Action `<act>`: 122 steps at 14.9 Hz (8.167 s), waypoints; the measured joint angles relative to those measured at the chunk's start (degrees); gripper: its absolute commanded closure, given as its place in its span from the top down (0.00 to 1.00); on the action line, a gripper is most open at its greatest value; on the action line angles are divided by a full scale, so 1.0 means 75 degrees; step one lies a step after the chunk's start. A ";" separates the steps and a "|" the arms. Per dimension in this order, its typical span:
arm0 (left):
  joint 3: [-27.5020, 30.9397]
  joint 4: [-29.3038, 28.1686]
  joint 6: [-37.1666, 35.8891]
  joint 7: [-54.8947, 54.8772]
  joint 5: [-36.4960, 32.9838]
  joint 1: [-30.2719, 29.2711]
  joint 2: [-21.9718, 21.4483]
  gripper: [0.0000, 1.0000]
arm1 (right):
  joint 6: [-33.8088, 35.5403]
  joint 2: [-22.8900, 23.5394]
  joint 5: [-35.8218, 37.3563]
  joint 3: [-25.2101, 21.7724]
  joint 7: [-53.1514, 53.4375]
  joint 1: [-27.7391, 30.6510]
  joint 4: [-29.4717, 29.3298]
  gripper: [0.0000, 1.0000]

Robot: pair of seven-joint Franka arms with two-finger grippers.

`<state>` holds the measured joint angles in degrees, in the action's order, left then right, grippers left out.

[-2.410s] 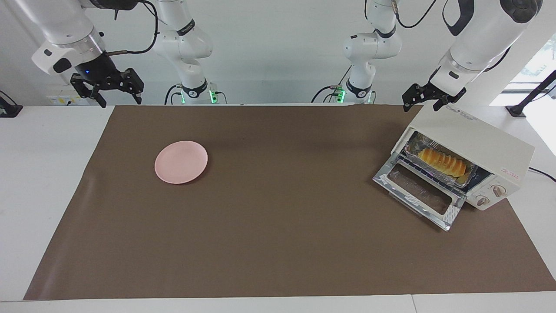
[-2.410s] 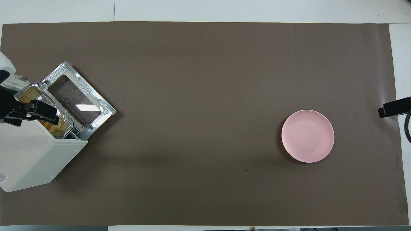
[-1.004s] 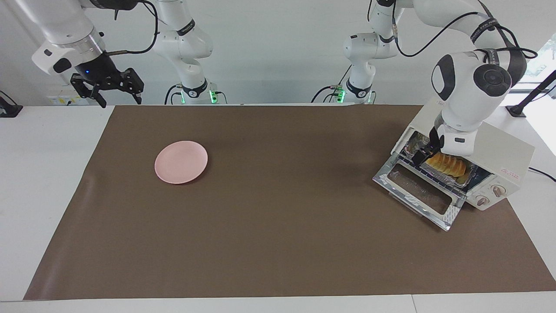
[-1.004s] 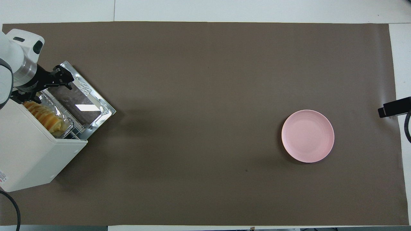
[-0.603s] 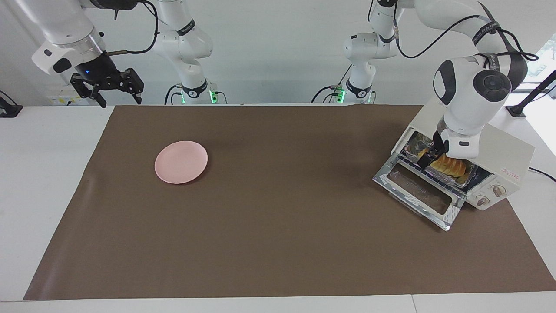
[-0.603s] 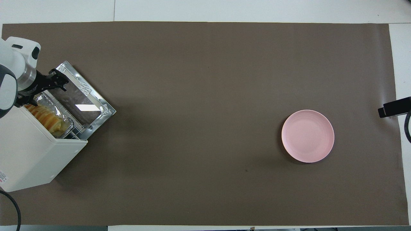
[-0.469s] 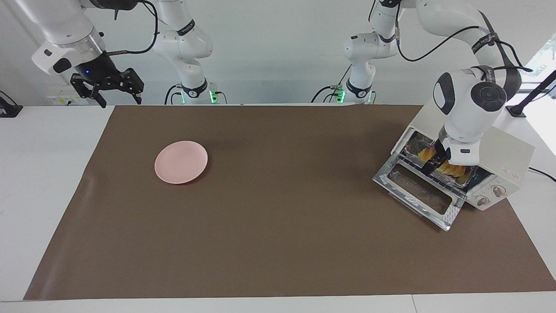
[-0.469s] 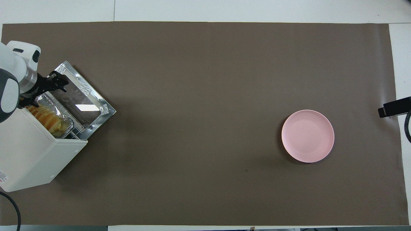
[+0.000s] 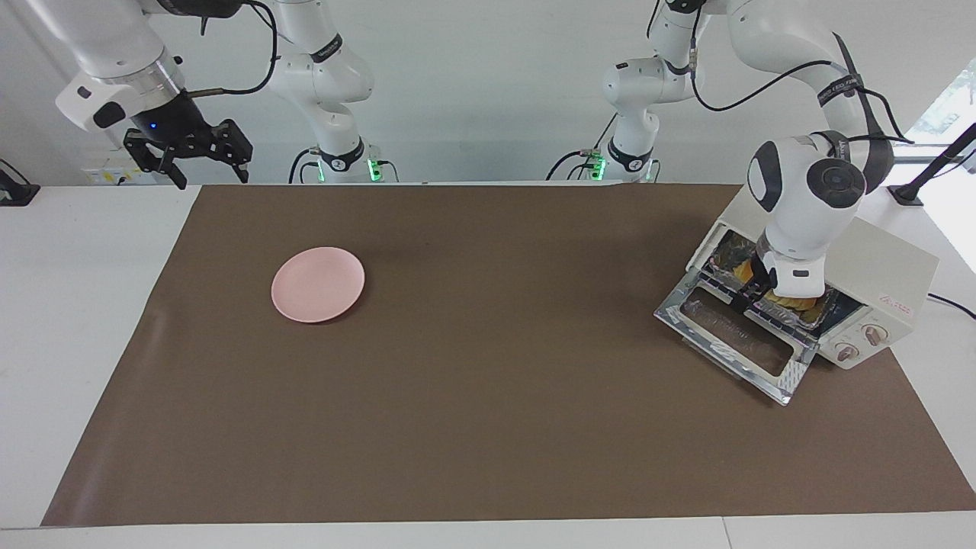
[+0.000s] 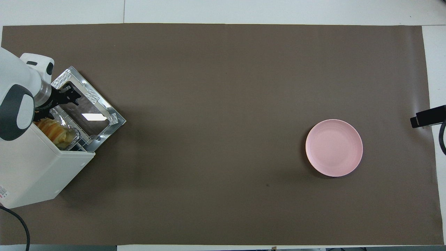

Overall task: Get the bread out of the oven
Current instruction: 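Grasp the foil tray edge inside the oven with the left gripper, then pull the foil tray out and set it on the table with the left gripper, then retract the left gripper while the right gripper reaches the foil tray, then grasp the foil tray edge with the right gripper, then drag the foil tray beyond the pink plate with the right gripper, then grasp the bread rolls in the tray with the right gripper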

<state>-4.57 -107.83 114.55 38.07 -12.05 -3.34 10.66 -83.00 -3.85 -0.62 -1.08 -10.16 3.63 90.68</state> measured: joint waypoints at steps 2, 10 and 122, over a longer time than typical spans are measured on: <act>0.0016 -0.0174 0.0120 0.0006 -0.0001 -0.0002 -0.0007 0.40 | 0.0000 0.0000 0.0000 0.0000 0.0000 0.0000 0.0000 1.00; 0.0044 -0.0334 0.0247 0.0011 -0.0007 -0.0036 -0.0102 0.00 | 0.0000 0.0000 0.0000 0.0000 0.0000 0.0000 0.0000 1.00; 0.0188 0.1724 -0.4478 -0.5035 0.1544 0.0111 -0.1873 1.00 | -0.4028 0.4778 0.0289 0.0185 0.1055 -0.0999 -0.1202 1.00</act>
<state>-3.17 -94.90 80.96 0.30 -0.47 -2.51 -3.38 -113.21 31.98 1.54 0.31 -2.25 -3.87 81.67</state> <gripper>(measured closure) 0.000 0.000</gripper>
